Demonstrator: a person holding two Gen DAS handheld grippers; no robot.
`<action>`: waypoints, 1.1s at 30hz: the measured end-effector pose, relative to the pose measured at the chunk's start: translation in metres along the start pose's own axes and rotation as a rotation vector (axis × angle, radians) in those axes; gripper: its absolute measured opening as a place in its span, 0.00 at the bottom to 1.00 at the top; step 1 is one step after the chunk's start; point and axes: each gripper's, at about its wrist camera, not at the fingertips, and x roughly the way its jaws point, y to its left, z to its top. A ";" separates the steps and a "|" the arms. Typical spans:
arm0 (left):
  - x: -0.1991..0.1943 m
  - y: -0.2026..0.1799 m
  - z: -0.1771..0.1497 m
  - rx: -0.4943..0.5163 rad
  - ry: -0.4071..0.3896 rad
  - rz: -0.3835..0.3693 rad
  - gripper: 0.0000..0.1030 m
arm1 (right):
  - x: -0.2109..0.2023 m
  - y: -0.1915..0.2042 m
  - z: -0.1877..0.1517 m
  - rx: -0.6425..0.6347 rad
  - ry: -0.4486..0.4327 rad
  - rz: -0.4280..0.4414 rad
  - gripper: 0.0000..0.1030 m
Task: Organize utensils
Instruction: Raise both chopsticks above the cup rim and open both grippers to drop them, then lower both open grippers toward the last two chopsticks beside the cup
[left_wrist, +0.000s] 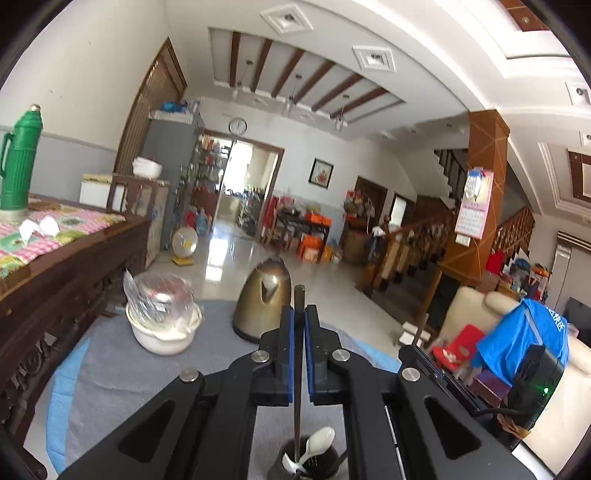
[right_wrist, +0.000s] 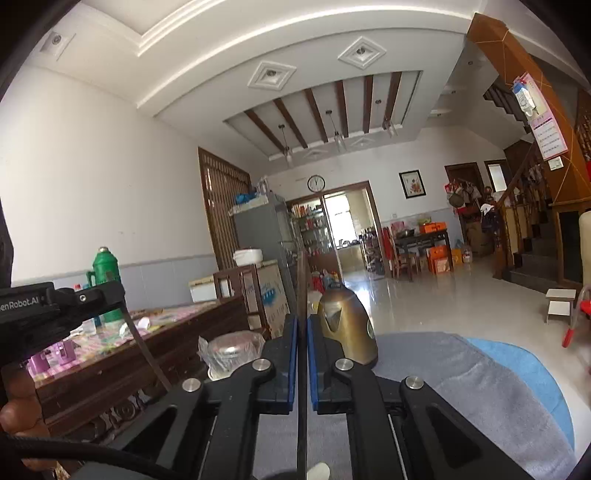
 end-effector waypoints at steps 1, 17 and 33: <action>0.004 0.000 -0.003 -0.002 0.016 -0.005 0.05 | 0.002 0.000 -0.002 0.000 0.017 -0.001 0.06; -0.023 -0.014 -0.013 0.043 0.088 -0.003 0.46 | -0.030 -0.040 -0.014 0.089 0.211 0.093 0.30; -0.113 -0.025 -0.021 0.044 0.028 0.283 0.88 | -0.101 -0.081 0.010 0.139 0.099 0.035 0.62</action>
